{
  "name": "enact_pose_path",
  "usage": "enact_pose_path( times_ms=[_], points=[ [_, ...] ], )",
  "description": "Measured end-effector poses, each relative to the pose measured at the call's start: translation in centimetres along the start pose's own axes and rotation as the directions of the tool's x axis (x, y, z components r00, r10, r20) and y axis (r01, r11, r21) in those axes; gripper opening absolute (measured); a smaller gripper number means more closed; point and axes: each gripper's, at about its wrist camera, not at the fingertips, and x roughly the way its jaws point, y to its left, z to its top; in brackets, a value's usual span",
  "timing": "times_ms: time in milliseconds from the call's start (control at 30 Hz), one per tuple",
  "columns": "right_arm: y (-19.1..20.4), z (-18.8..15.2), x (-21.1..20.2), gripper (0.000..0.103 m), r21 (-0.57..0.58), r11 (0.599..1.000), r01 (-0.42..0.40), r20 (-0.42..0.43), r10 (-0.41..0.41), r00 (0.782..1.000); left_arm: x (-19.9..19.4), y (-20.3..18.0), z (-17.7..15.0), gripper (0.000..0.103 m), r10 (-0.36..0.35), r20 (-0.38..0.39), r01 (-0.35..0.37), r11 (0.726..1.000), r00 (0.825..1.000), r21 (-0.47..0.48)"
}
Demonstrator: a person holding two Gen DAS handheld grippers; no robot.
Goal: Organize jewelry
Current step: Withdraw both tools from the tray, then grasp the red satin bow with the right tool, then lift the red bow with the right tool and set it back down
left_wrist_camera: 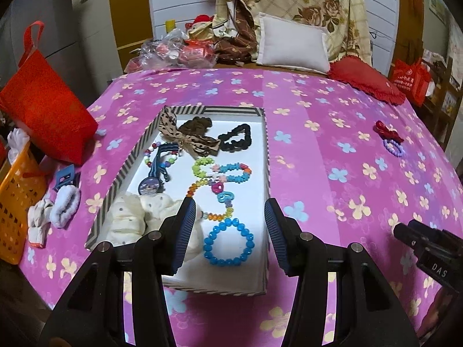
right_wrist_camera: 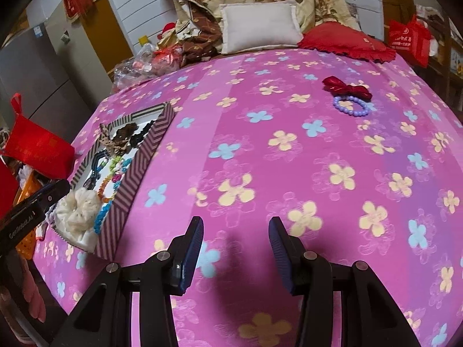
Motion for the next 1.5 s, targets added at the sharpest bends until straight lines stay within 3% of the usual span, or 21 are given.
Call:
enact_pose_path(
  times_ms=[333,500,667,767,867,1033,1167,1300,1500],
  points=[
    [-3.6,0.9,1.1,0.045,0.057,0.998,0.024,-0.002,-0.024,1.0,0.6,-1.6,0.1,0.049,-0.016,-0.017,0.017,1.0,1.0,0.016],
    [-7.5,2.9,1.7,0.045,0.11,0.992,0.069,-0.001,-0.069,0.998,0.3,-3.5,0.0,0.049,-0.114,-0.029,0.114,0.993,0.993,0.014],
    [-11.8,7.1,2.9,0.045,0.113,0.977,0.179,0.015,-0.182,0.983,0.7,-6.5,-0.6,0.049,-0.24,-0.042,0.242,0.968,0.97,0.061],
    [-14.1,11.0,4.3,0.045,0.103,0.961,0.255,0.016,-0.258,0.966,1.1,-8.2,-1.4,0.049,-0.264,-0.044,0.267,0.957,0.964,0.117],
    [-16.0,15.2,6.4,0.045,0.109,0.948,0.299,0.011,-0.302,0.953,1.3,-9.7,-2.0,0.049,-0.28,-0.04,0.282,0.942,0.959,0.18],
    [-18.2,20.4,11.0,0.045,0.164,0.927,0.338,-0.024,-0.338,0.941,1.8,-10.5,-2.9,0.049,-0.252,-0.016,0.248,0.936,0.968,0.25],
    [-18.9,22.4,15.1,0.043,0.134,0.911,0.391,-0.077,-0.383,0.92,3.8,-10.0,-3.0,0.049,-0.271,-0.091,0.284,0.936,0.958,0.208],
    [-17.8,22.8,16.8,0.039,0.096,0.925,0.368,-0.092,-0.36,0.928,5.0,-9.2,-2.8,0.049,-0.275,-0.132,0.293,0.943,0.952,0.155],
    [-11.6,20.3,16.6,0.039,-0.068,0.977,0.203,-0.119,-0.21,0.97,5.3,-8.8,-3.0,0.049,-0.274,-0.157,0.293,0.949,0.949,0.115]
  ],
)
